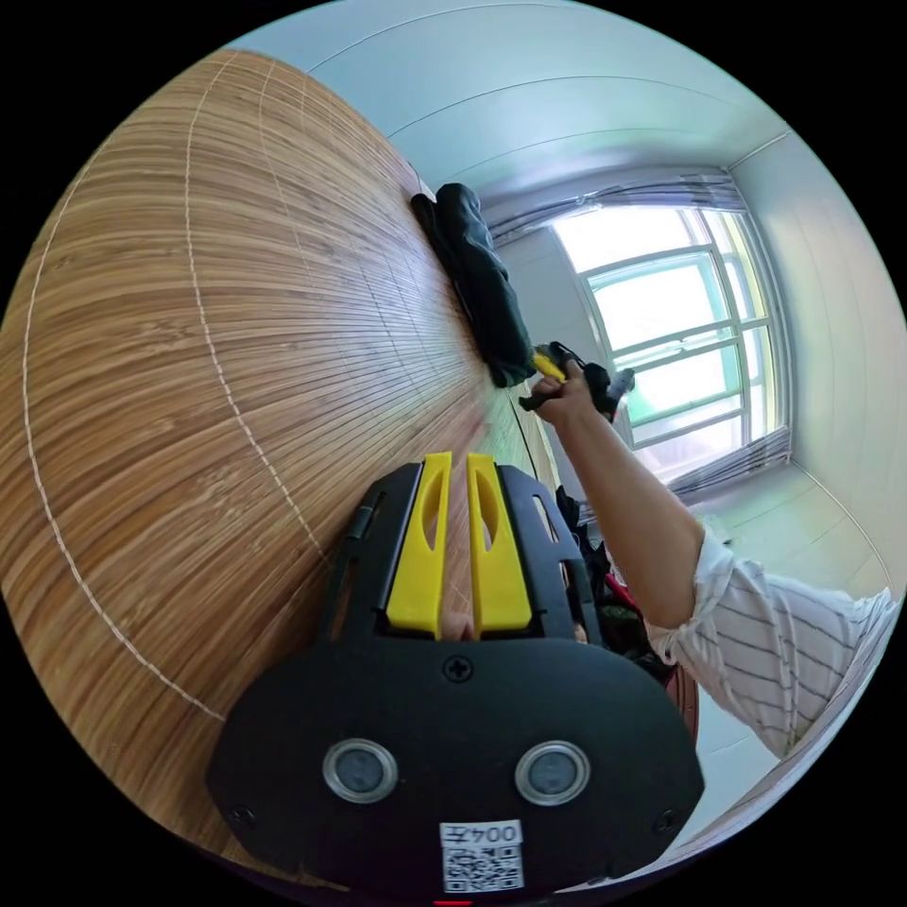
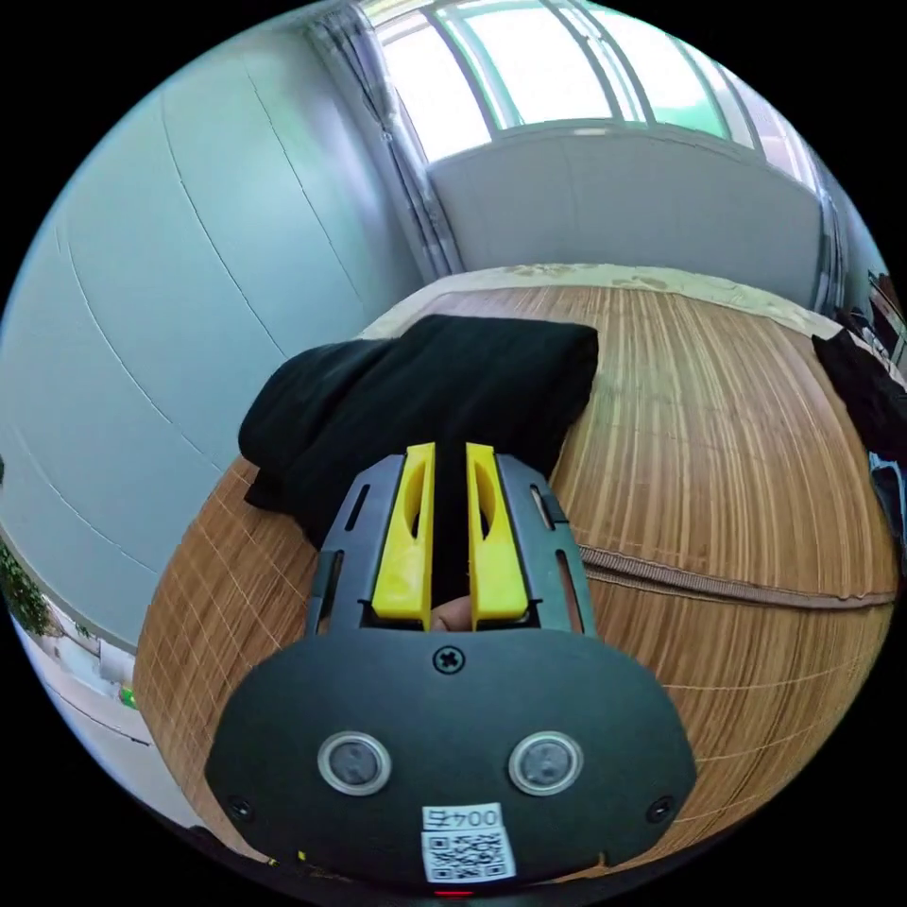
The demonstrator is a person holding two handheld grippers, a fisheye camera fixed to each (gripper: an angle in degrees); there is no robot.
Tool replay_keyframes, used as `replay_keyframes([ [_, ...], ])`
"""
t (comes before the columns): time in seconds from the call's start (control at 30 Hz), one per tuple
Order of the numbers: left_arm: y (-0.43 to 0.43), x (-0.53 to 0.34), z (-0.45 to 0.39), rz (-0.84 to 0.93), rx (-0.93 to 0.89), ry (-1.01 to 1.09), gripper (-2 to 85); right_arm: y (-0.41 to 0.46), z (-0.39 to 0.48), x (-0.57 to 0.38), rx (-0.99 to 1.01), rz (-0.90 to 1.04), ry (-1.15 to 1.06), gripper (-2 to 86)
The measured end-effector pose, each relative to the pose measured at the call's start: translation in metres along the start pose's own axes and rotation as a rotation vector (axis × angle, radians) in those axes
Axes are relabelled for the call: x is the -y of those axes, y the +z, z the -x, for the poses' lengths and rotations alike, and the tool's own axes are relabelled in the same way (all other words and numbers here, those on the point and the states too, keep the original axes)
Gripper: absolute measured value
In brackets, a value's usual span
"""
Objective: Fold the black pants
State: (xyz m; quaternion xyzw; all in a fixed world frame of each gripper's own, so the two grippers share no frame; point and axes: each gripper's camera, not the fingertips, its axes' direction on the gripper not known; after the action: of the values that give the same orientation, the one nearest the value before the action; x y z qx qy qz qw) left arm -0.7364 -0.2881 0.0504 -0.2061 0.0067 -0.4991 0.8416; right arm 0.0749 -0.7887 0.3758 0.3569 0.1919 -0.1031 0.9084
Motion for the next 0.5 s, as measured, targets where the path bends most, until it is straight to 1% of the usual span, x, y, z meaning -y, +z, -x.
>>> replay_keyframes([
  [0.07,0.008,-0.010,0.004,0.001,0.002,-0.002,2.7,-0.068,-0.004,-0.041,0.163,-0.054,-0.015,6.0],
  [0.1,0.010,-0.013,0.005,-0.003,0.004,-0.002,2.6,-0.087,-0.005,-0.056,0.191,-0.063,-0.025,6.0],
  [0.13,0.013,-0.020,0.006,-0.015,0.007,0.001,2.5,-0.128,-0.007,-0.090,0.229,-0.071,-0.056,6.2],
  [0.17,0.017,-0.026,0.007,-0.020,0.006,0.010,2.4,-0.167,-0.011,-0.129,0.224,-0.048,-0.079,6.4],
  [0.2,0.020,-0.029,0.007,-0.021,0.007,0.013,2.3,-0.187,-0.014,-0.149,0.209,-0.022,-0.088,6.4],
  [0.23,0.024,-0.036,0.008,-0.021,0.008,0.019,2.0,-0.225,-0.023,-0.189,0.140,0.040,-0.088,6.4],
  [0.27,0.027,-0.043,0.009,-0.030,0.006,0.030,1.7,-0.265,-0.037,-0.229,0.035,0.116,-0.042,5.9],
  [0.3,0.029,-0.047,0.009,-0.035,0.002,0.038,1.6,-0.285,-0.044,-0.248,-0.012,0.163,-0.013,5.6],
  [0.37,0.036,-0.062,0.004,-0.005,-0.030,0.085,0.9,-0.374,-0.071,-0.319,-0.165,0.316,0.096,5.3],
  [0.4,0.036,-0.067,0.001,0.009,-0.037,0.098,0.8,-0.400,-0.077,-0.336,-0.200,0.333,0.130,5.3],
  [0.47,0.030,-0.094,-0.020,0.067,-0.056,0.195,0.6,-0.487,-0.092,-0.388,-0.290,0.395,0.212,5.3],
  [0.5,0.027,-0.103,-0.027,0.083,-0.058,0.236,0.5,-0.506,-0.093,-0.399,-0.325,0.402,0.218,5.3],
])
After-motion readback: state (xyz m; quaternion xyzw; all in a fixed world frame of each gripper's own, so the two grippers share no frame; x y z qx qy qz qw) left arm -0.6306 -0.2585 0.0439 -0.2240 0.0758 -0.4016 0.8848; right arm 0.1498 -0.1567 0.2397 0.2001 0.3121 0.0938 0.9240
